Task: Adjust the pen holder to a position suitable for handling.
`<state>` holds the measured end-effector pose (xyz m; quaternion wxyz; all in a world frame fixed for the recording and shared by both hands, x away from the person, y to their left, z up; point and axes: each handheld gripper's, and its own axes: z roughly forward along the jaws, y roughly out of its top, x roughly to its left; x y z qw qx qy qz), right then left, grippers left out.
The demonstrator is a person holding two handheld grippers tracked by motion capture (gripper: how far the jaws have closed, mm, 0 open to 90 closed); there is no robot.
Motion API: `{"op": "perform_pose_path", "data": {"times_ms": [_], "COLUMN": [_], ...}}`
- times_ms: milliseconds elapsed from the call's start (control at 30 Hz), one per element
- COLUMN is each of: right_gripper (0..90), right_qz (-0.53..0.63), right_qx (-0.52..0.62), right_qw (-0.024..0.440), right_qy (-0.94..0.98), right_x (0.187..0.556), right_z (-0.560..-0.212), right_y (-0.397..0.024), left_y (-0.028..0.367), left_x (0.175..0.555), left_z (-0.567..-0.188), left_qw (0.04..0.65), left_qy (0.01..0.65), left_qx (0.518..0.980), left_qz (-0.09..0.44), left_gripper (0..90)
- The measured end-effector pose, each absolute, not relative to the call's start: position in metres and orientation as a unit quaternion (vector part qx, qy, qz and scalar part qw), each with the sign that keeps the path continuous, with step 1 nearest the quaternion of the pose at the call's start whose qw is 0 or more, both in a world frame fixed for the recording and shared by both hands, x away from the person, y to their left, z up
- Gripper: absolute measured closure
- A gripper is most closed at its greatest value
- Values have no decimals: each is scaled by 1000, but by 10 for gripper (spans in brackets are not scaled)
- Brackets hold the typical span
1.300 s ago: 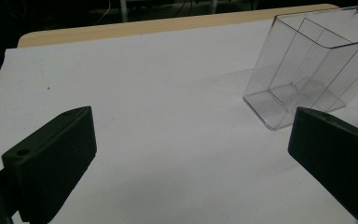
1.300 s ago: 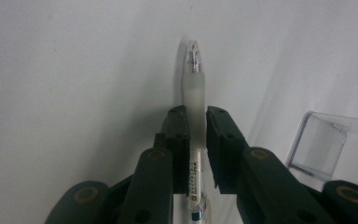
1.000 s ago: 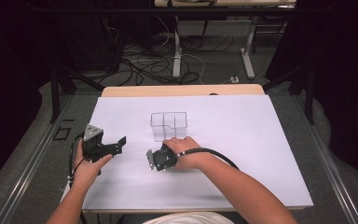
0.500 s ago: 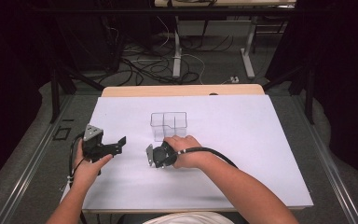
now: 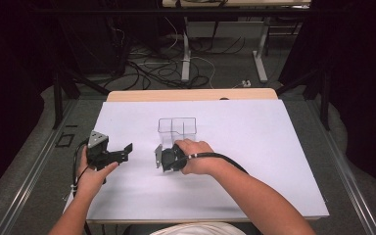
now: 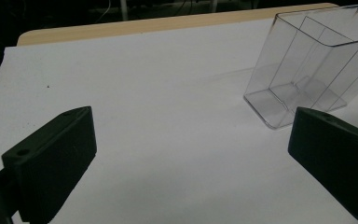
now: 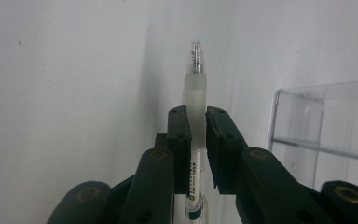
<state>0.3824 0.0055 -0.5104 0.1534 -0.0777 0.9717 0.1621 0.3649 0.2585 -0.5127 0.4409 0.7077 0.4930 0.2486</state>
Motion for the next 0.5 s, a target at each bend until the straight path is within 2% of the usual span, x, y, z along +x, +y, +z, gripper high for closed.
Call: {"op": "perform_pose_path", "data": {"times_ms": [500], "right_gripper": [803], "right_qz": [184], "right_qx": [-8], "right_qw": [156], "right_qy": [970], "right_x": [389], "right_z": [-499], "right_y": [2], "left_y": [259], "left_x": [365], "left_z": [-513], "left_qw": [441], "left_qy": [493], "left_qx": [707], "left_qz": [249], "left_gripper": [9]}}
